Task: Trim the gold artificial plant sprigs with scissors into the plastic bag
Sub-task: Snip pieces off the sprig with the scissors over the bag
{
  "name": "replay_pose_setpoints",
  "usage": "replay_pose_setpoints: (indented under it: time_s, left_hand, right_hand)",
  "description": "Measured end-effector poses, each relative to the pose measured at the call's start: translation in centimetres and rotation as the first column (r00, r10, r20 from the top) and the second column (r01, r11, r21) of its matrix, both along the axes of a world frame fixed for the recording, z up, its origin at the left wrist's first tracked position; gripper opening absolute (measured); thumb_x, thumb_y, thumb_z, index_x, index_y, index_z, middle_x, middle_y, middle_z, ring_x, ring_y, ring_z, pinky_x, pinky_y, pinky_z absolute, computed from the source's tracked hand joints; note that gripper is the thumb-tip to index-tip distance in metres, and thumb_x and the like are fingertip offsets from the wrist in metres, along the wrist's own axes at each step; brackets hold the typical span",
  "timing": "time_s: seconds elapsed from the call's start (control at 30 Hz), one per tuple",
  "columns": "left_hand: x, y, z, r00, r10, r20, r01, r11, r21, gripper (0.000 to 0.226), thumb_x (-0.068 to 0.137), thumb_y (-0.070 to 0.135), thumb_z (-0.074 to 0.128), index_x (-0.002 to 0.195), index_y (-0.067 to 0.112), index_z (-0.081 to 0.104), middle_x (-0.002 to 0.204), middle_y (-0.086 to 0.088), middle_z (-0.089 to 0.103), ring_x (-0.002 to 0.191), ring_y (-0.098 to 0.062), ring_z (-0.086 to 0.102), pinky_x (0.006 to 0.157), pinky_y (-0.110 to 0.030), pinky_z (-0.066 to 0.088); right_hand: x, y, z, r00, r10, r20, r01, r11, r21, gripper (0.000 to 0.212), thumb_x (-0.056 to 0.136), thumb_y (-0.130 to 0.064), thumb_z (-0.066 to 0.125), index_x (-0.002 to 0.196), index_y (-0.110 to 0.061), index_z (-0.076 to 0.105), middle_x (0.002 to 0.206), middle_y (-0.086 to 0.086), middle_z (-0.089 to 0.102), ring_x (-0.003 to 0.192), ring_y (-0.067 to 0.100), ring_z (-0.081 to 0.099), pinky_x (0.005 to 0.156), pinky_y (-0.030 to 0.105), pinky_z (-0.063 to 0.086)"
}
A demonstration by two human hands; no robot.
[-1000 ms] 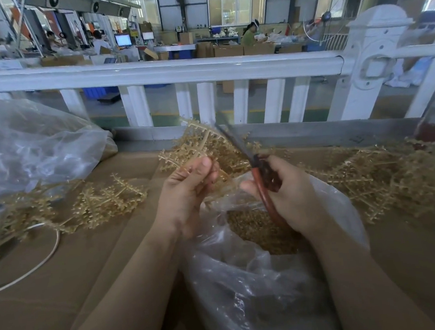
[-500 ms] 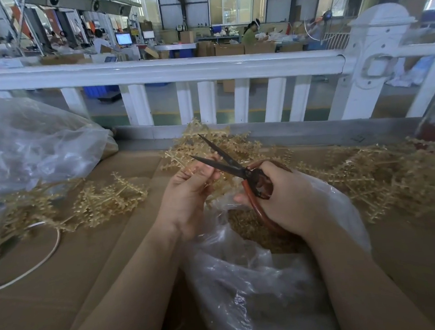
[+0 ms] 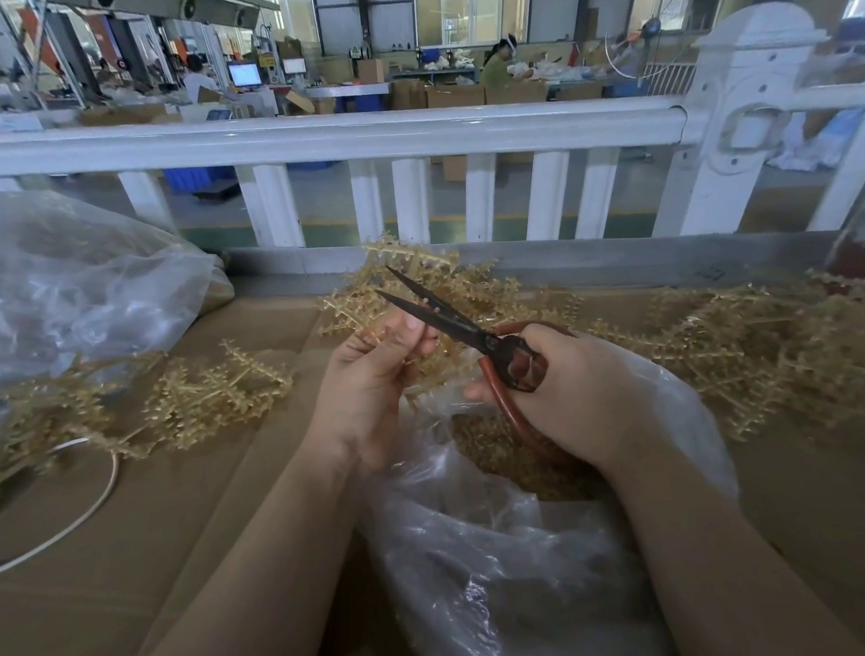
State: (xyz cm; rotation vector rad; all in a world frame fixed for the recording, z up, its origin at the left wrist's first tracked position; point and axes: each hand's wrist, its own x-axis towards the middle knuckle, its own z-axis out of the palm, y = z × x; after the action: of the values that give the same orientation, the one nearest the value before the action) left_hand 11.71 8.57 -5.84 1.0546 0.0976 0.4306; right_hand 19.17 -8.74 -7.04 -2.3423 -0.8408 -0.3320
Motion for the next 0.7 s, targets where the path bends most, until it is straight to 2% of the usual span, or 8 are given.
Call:
replay_pose_setpoints:
  time_s: [0.13, 0.3, 0.4, 0.53, 0.63, 0.7]
  left_hand:
    - [-0.03, 0.14, -0.02, 1.000, -0.002, 0.014, 0.002, 0.999, 0.034, 0.010, 0.077, 0.020, 0.068, 0.084, 0.014, 0.067, 0.073, 0.004, 0.065, 0.068, -0.006, 0.059, 0.065, -0.013, 0.049]
    - [0.03, 0.12, -0.10, 0.999, 0.021, 0.028, -0.023, 0.997, 0.079, 0.006, 0.075, 0.019, 0.071, 0.081, 0.019, 0.070, 0.075, 0.004, 0.066, 0.069, -0.004, 0.059, 0.065, -0.013, 0.048]
    - [0.05, 0.19, -0.10, 0.998, 0.019, 0.054, -0.022, 0.999, 0.049, 0.011, 0.072, 0.014, 0.073, 0.083, 0.014, 0.072, 0.077, 0.003, 0.071, 0.069, -0.005, 0.064, 0.065, -0.014, 0.050]
    - [0.09, 0.27, -0.23, 0.998, 0.018, 0.055, -0.019, 1.000, 0.024, 0.015, 0.072, 0.013, 0.075, 0.086, 0.013, 0.074, 0.084, 0.001, 0.073, 0.078, -0.009, 0.066, 0.069, -0.018, 0.053]
    - [-0.01, 0.24, -0.11, 0.999, 0.017, 0.028, -0.018, 1.000, 0.017, 0.022, 0.073, 0.012, 0.075, 0.094, 0.007, 0.070, 0.091, -0.005, 0.070, 0.086, -0.015, 0.065, 0.067, -0.021, 0.055]
    - [-0.13, 0.06, 0.02, 0.999, -0.001, 0.036, 0.001, 1.000, 0.000, 0.020, 0.074, 0.010, 0.072, 0.093, 0.006, 0.068, 0.087, -0.004, 0.069, 0.079, -0.012, 0.067, 0.060, -0.020, 0.055]
  right_hand:
    - [0.07, -0.02, -0.08, 1.000, 0.015, -0.010, -0.015, 0.999, 0.041, 0.057, 0.062, -0.096, 0.047, 0.086, -0.045, 0.054, 0.070, -0.022, 0.059, 0.069, -0.004, 0.057, 0.063, 0.021, 0.048]
    - [0.07, -0.20, -0.14, 0.999, -0.008, 0.051, 0.008, 1.000, 0.004, 0.056, 0.071, -0.090, 0.051, 0.101, -0.043, 0.058, 0.069, -0.025, 0.058, 0.065, -0.008, 0.053, 0.056, 0.012, 0.039]
    - [0.13, -0.20, -0.19, 0.997, -0.011, 0.077, 0.011, 1.000, 0.002, 0.048, 0.076, -0.085, 0.055, 0.101, -0.044, 0.056, 0.070, -0.026, 0.058, 0.065, -0.010, 0.053, 0.055, 0.010, 0.037]
    - [0.11, -0.19, -0.33, 0.995, -0.025, 0.101, 0.024, 1.000, 0.011, 0.044, 0.074, -0.088, 0.053, 0.092, -0.047, 0.052, 0.067, -0.025, 0.058, 0.062, -0.009, 0.053, 0.053, 0.010, 0.036]
    - [0.36, -0.14, -0.51, 0.997, -0.021, 0.072, 0.020, 1.000, 0.020, 0.053, 0.071, -0.092, 0.051, 0.092, -0.045, 0.058, 0.069, -0.024, 0.060, 0.064, -0.008, 0.055, 0.055, 0.011, 0.037]
    - [0.52, -0.12, -0.63, 0.998, -0.020, 0.063, 0.020, 1.000, 0.012, 0.062, 0.068, -0.096, 0.047, 0.095, -0.043, 0.061, 0.072, -0.023, 0.062, 0.066, -0.008, 0.055, 0.056, 0.010, 0.038]
